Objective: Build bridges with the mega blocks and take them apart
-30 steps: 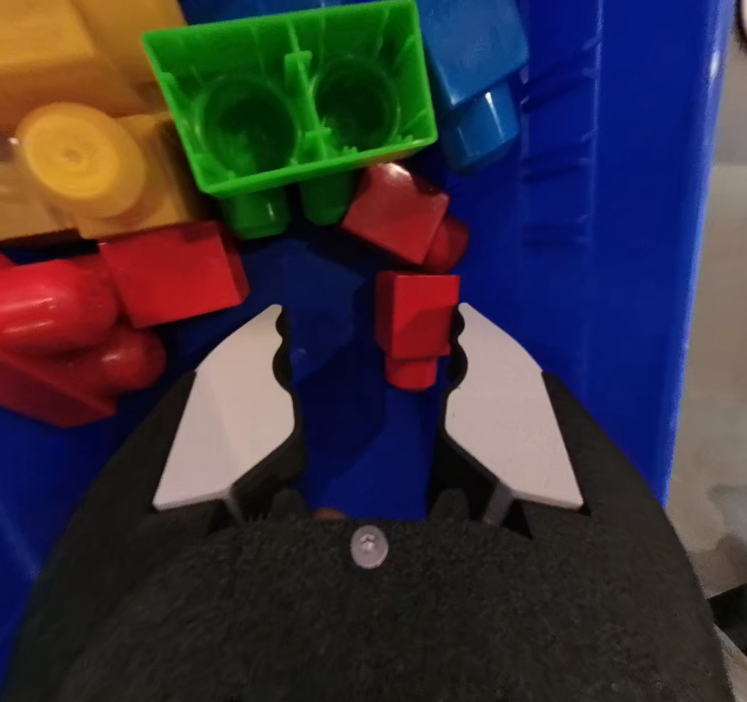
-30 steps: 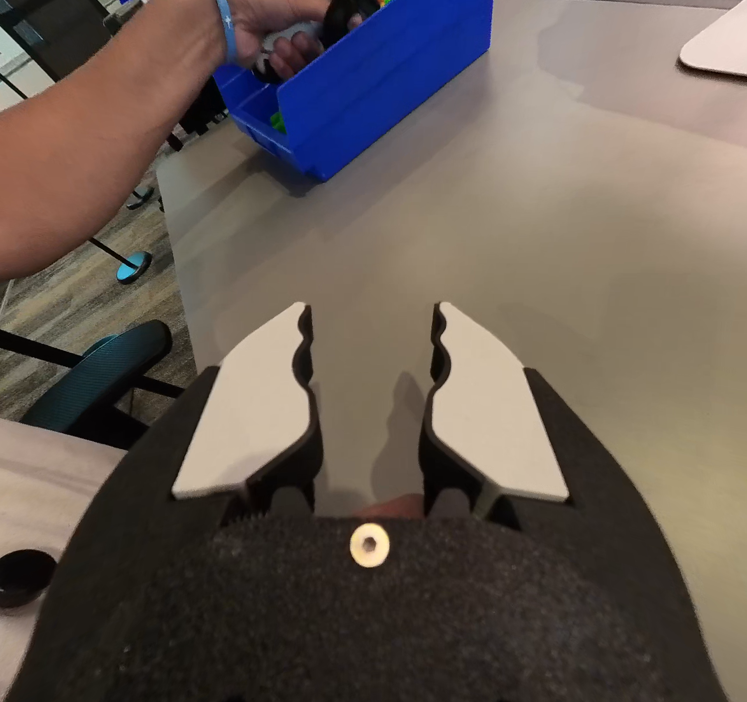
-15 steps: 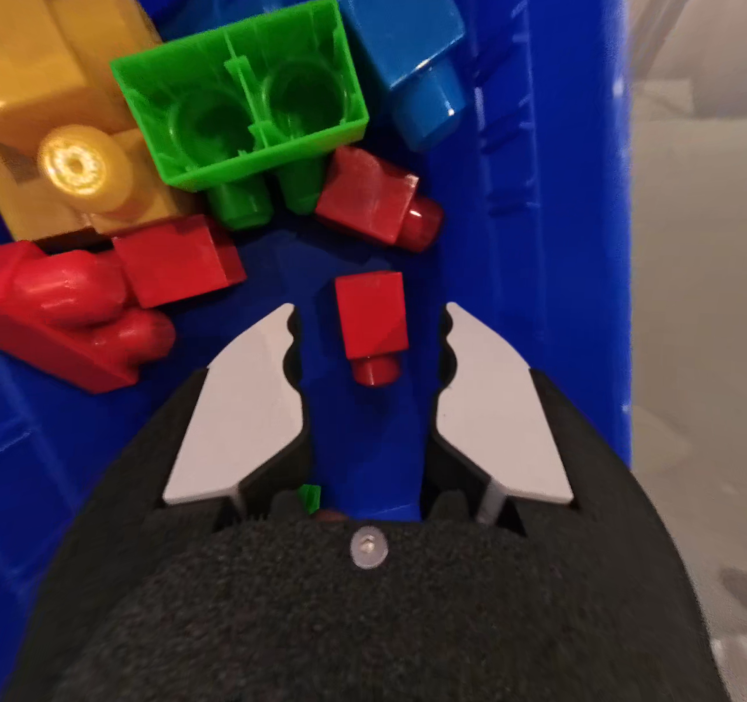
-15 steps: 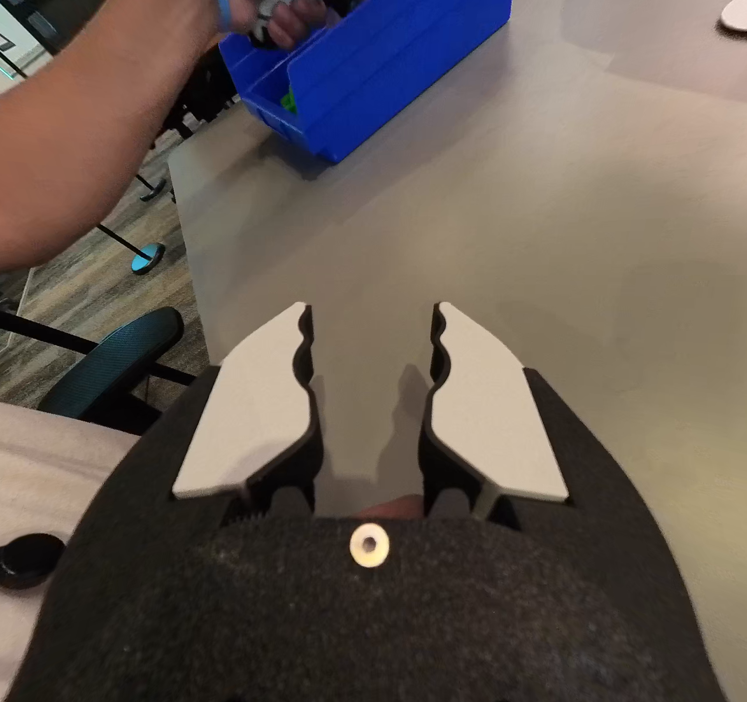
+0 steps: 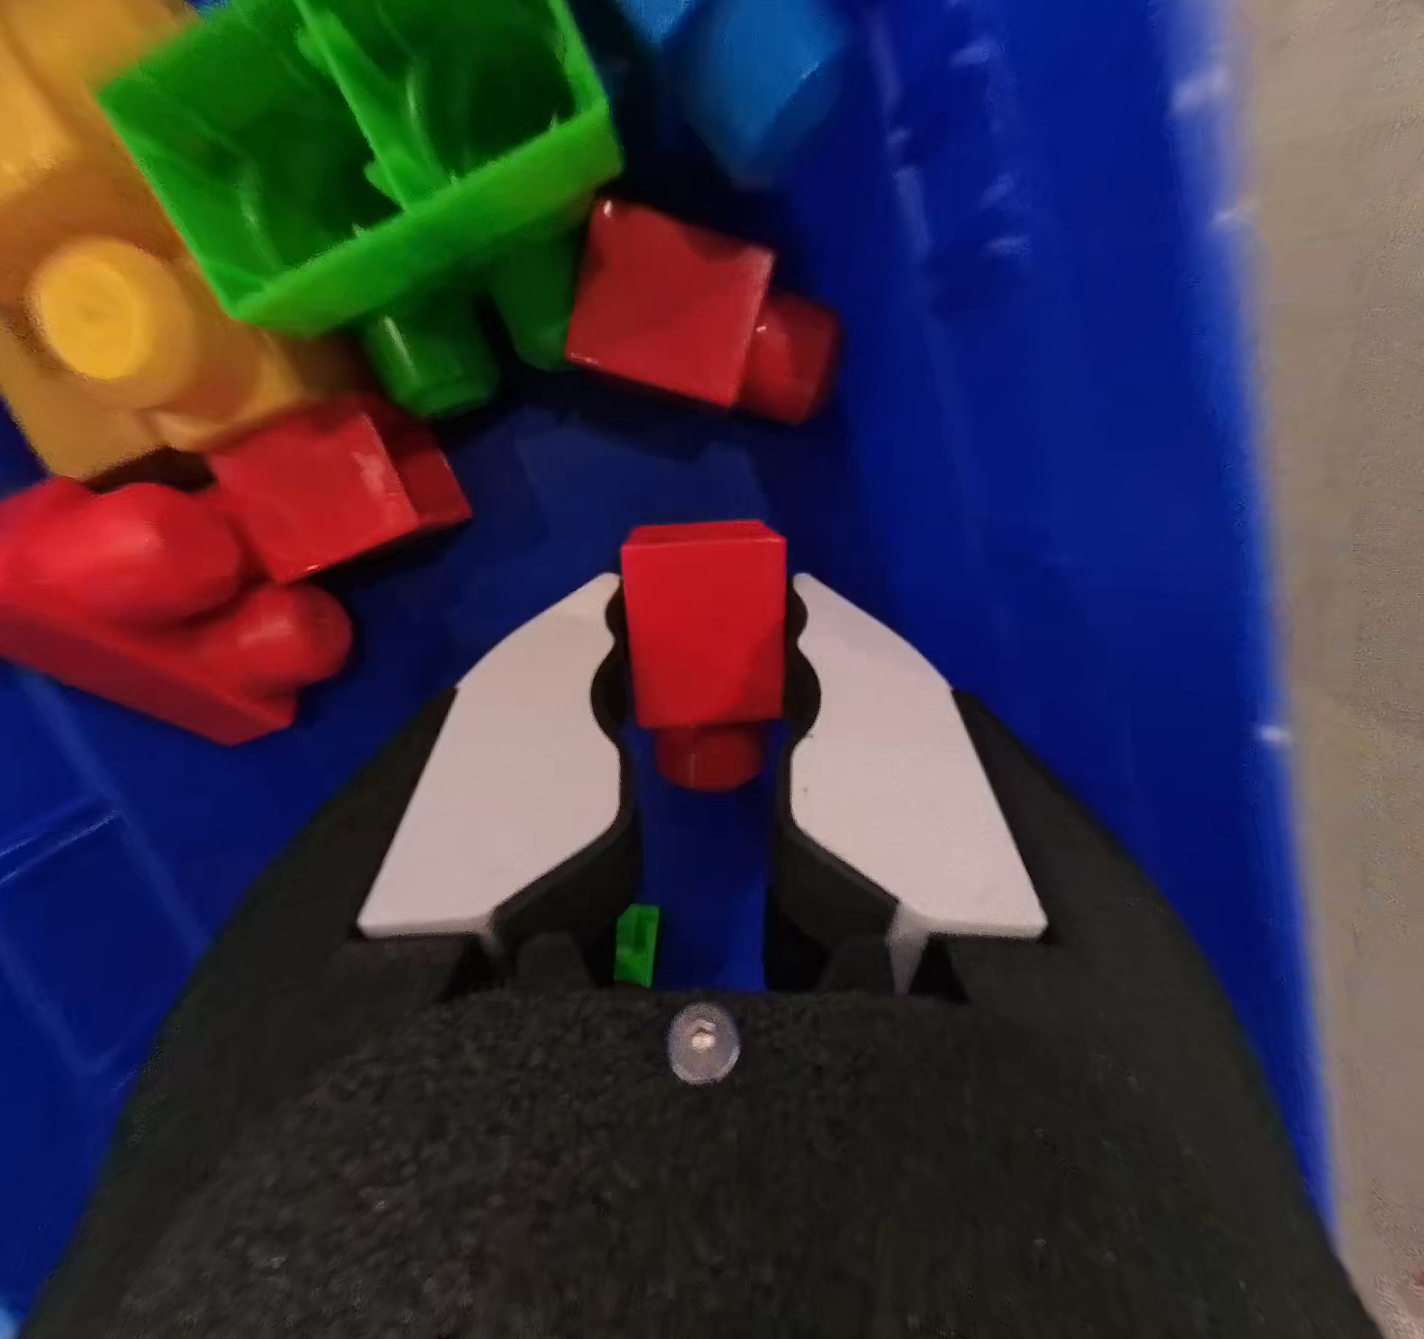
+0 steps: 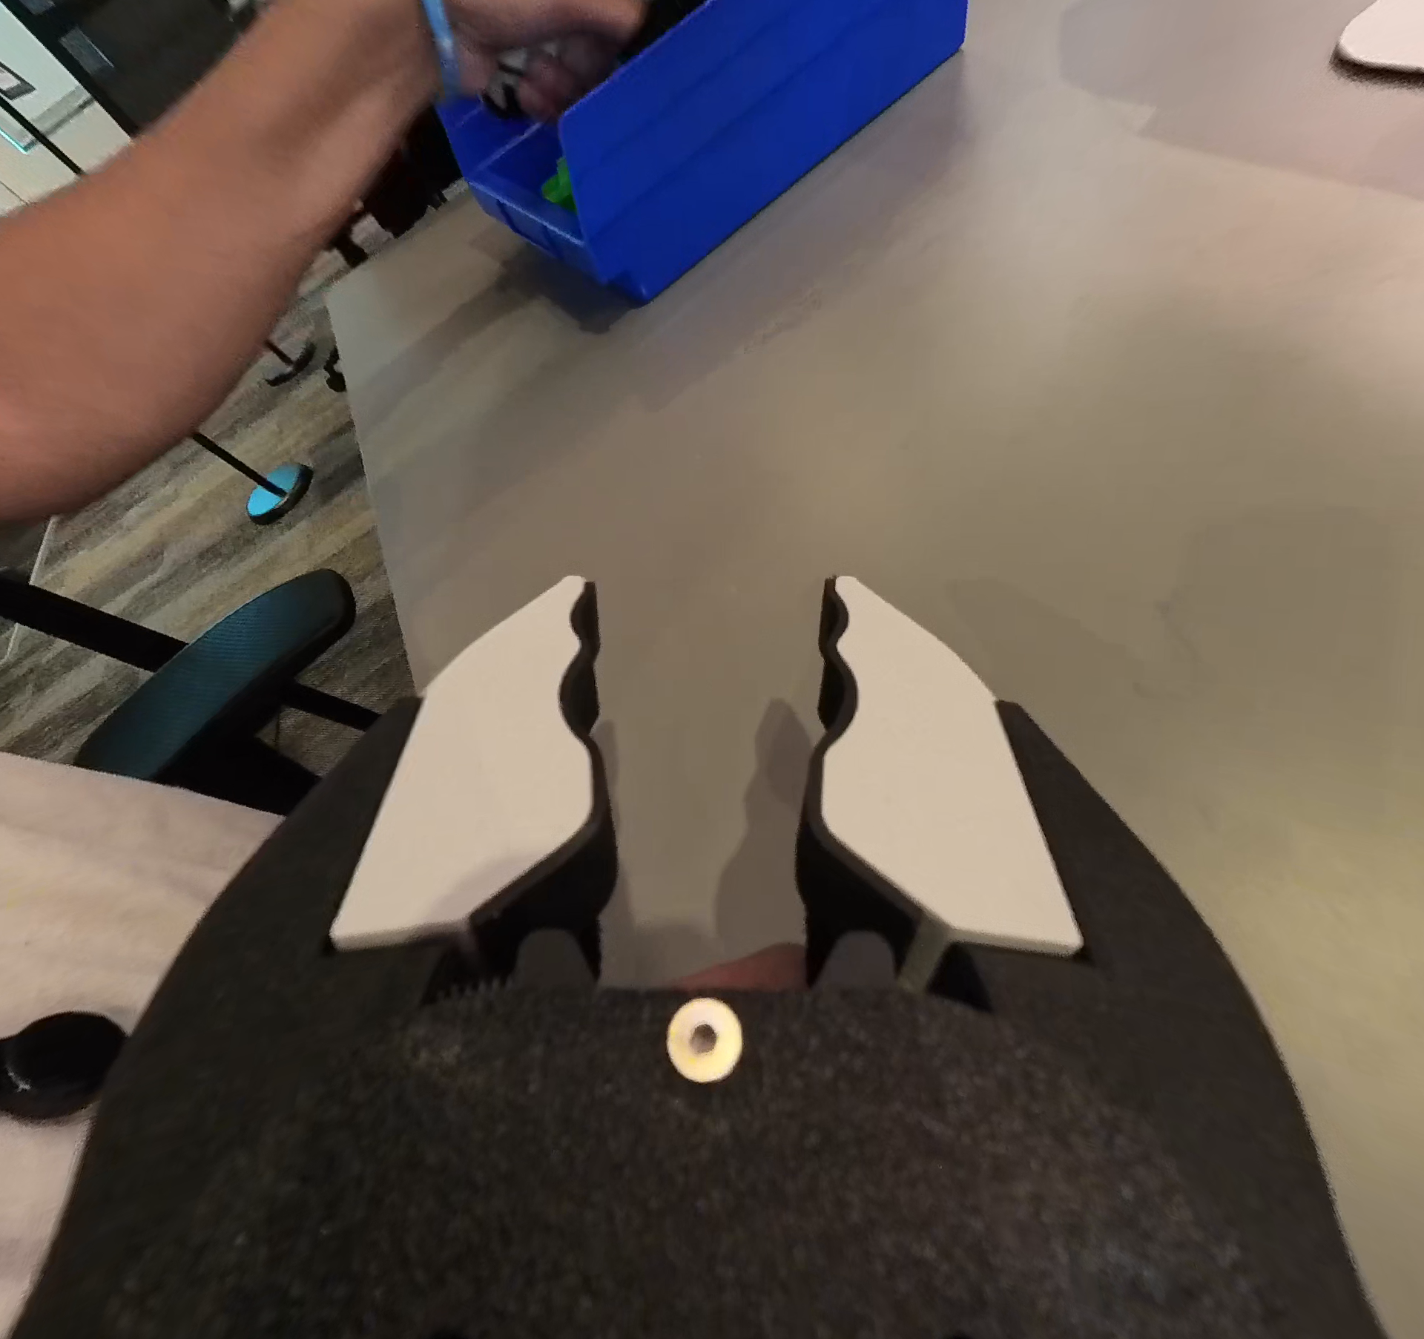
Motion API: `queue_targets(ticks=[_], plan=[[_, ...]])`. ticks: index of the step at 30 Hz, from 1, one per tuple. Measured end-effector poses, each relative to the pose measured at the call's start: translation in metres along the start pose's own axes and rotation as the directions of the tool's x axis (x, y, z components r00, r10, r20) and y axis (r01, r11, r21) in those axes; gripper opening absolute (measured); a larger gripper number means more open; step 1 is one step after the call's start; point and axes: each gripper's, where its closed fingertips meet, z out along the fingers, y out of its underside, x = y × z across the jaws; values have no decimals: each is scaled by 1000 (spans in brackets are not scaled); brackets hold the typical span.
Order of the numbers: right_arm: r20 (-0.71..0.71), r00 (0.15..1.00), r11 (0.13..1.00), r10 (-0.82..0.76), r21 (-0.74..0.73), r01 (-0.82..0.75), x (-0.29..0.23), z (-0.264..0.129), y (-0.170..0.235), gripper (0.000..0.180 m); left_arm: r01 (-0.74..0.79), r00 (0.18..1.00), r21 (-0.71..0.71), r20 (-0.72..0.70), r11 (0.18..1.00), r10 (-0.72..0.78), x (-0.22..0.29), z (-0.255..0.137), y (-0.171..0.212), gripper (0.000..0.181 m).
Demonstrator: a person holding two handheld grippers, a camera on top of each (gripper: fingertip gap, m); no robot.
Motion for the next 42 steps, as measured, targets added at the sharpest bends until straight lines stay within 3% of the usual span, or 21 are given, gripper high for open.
queue_targets(ticks=[4, 7, 8, 10, 12, 15, 23, 37, 42], plan=[[-49, 999, 1000, -6, 22, 7, 14, -14, -4, 54, -220, 975, 125, 3, 967, 221, 27, -76, -30, 37], [-77, 997, 998, 2, 61, 2, 23, -28, -10, 52, -417, 899, 200, -53, 887, 435, 81, -117, -53, 37], [-88, 996, 998, 5, 65, 1, 26, -32, -10, 52, -506, 846, 211, -67, 836, 529, 103, -123, -57, 37], [-108, 994, 997, 4, 73, 4, 30, -38, -12, 52, -713, 654, 230, -120, 662, 747, 153, -122, -49, 37], [-117, 993, 997, -3, 81, 12, 31, -43, -14, 51, -834, 481, 197, -198, 515, 854, 190, -105, -30, 37], [-123, 992, 997, -10, 77, 20, 30, -45, -13, 51, -894, 388, 129, -258, 430, 885, 222, -65, -13, 36], [-129, 992, 999, -10, 47, 16, 34, -41, -4, 52, -916, 314, 144, -322, 374, 893, 265, 6, 8, 36], [-119, 993, 999, -12, 33, 16, 31, -42, 0, 51, -937, 254, 138, -356, 320, 899, 263, 24, 21, 37], [-110, 994, 999, -13, 28, 17, 30, -40, 0, 52, -929, 255, 155, -389, 336, 885, 265, 22, 27, 37]])
